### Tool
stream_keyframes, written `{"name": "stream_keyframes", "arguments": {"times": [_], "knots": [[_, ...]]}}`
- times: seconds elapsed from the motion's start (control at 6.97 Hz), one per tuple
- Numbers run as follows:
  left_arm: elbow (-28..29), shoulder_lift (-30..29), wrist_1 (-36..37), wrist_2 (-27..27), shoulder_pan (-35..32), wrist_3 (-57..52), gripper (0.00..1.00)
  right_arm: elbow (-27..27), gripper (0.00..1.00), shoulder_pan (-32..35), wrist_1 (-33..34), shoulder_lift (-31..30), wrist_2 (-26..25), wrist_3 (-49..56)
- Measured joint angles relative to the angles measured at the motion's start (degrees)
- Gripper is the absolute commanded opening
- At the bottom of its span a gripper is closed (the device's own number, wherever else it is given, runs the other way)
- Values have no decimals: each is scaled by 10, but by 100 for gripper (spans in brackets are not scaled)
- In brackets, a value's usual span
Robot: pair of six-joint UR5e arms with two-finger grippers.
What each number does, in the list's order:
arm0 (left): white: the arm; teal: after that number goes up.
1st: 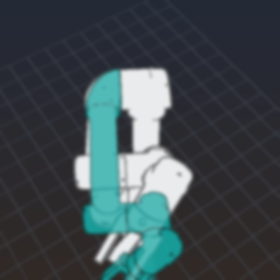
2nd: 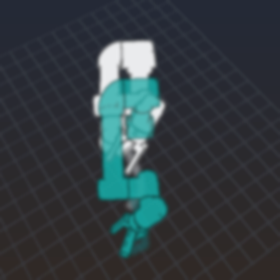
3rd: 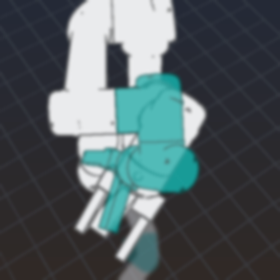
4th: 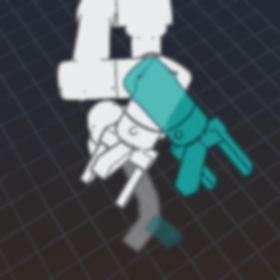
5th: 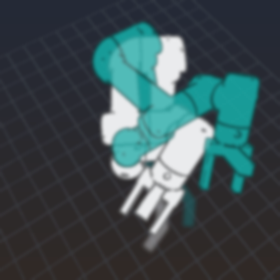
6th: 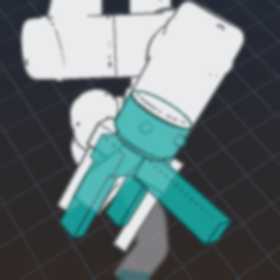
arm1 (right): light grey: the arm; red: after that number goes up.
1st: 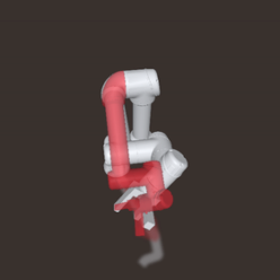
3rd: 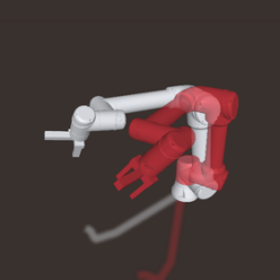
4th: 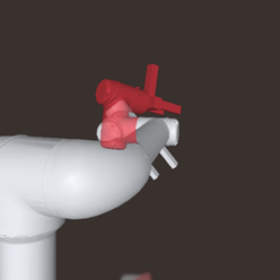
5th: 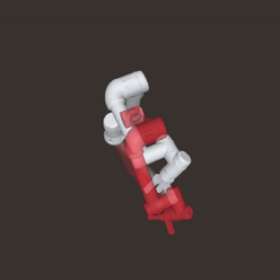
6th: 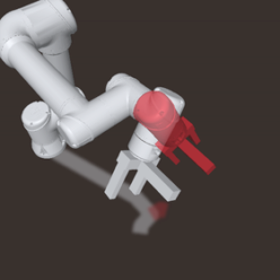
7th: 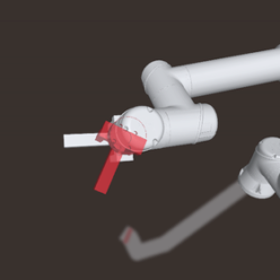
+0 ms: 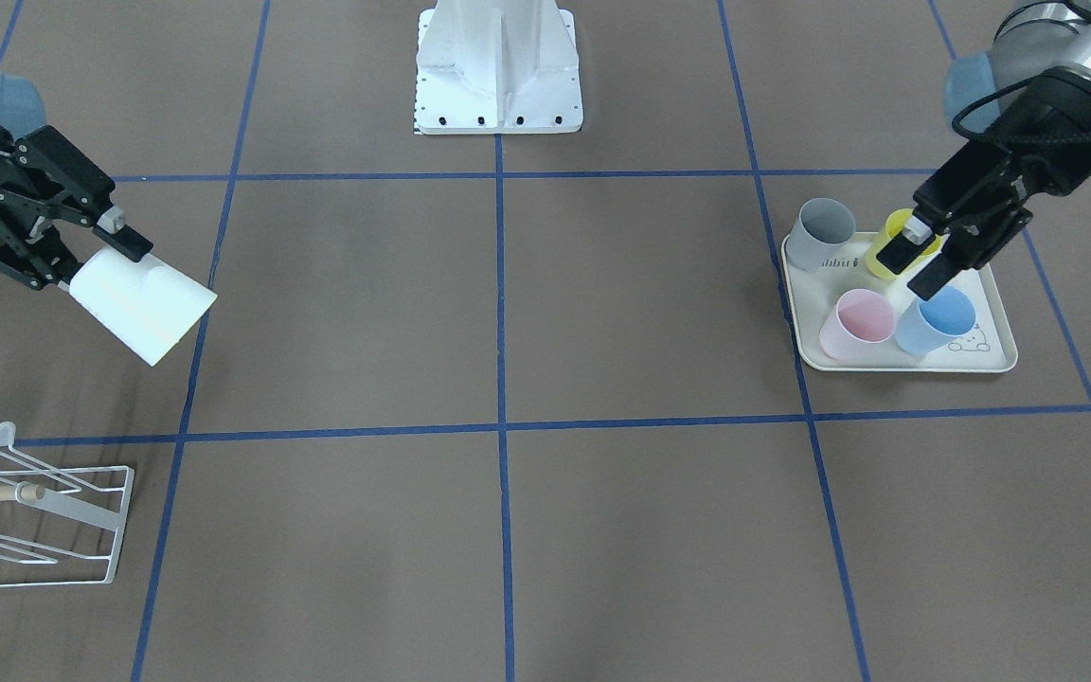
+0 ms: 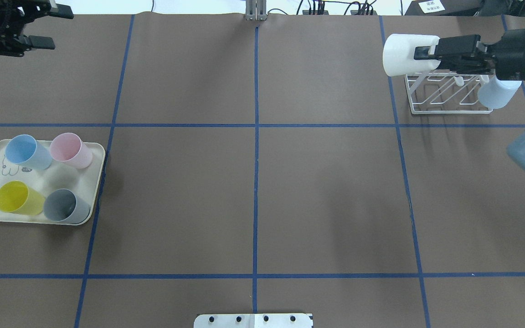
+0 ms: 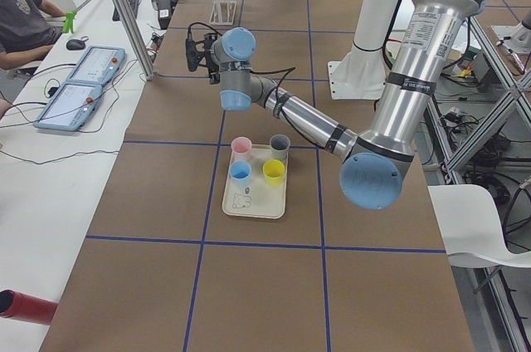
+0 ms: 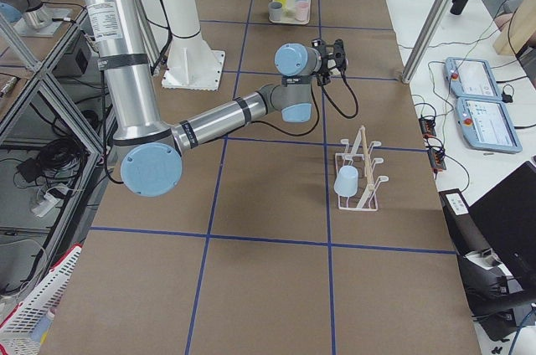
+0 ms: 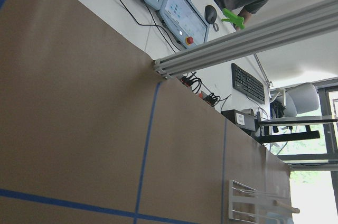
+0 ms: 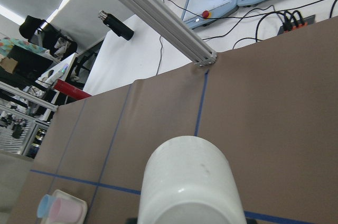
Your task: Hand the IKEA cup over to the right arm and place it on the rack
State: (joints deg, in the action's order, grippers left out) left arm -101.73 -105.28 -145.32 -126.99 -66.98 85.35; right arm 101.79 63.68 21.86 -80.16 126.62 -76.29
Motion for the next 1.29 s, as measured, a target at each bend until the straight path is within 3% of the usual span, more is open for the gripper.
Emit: {"name": "stream_keyframes", "arguments": {"times": [0.43, 0.86, 1.0, 1.29], "knots": [[-5, 41, 139, 4, -36, -249, 100, 41, 13, 61, 182, -37, 17, 153], [-7, 75, 229, 36, -67, -429, 100, 91, 13, 118, 504, -25, 34, 416], [-5, 90, 248, 49, -72, -484, 100, 89, 13, 128, 586, -14, 40, 490], [3, 117, 261, 54, -79, -552, 100, 38, 13, 144, 658, 12, 77, 559]]}}
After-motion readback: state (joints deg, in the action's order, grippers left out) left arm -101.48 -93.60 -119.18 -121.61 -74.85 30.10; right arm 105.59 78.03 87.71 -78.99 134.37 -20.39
